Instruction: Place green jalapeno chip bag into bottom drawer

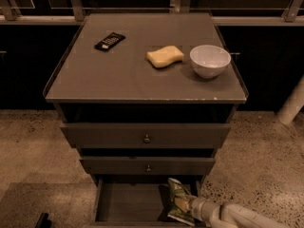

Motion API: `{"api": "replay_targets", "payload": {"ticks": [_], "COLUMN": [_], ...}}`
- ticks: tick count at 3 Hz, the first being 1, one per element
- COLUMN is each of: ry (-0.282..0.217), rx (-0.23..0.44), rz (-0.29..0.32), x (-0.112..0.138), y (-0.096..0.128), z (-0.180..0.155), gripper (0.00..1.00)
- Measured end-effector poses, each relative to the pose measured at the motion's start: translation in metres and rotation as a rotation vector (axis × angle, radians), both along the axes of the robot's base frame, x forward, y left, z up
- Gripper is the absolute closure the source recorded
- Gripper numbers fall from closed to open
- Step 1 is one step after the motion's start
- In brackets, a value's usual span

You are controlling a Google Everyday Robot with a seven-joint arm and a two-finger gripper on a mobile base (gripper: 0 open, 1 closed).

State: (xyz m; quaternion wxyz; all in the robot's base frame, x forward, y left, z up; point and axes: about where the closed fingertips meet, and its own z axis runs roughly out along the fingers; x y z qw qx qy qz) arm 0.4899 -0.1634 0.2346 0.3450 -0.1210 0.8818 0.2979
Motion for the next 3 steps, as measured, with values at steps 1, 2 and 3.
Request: {"api": "replay_targets", "payload": {"ticks": [1,2,3], "ry": [0.001,0.001,0.001], "rx": [0.0,0.0,0.0], "rz": [0.001,0.001,0.001], "x": [-0.0001,-0.0001,-0.0001], "y": [0.0007,0.0007,0.0008], "z": [-0.0004,-0.0004,-0.0004], "gripper": [0.81,0.58,0.34]}}
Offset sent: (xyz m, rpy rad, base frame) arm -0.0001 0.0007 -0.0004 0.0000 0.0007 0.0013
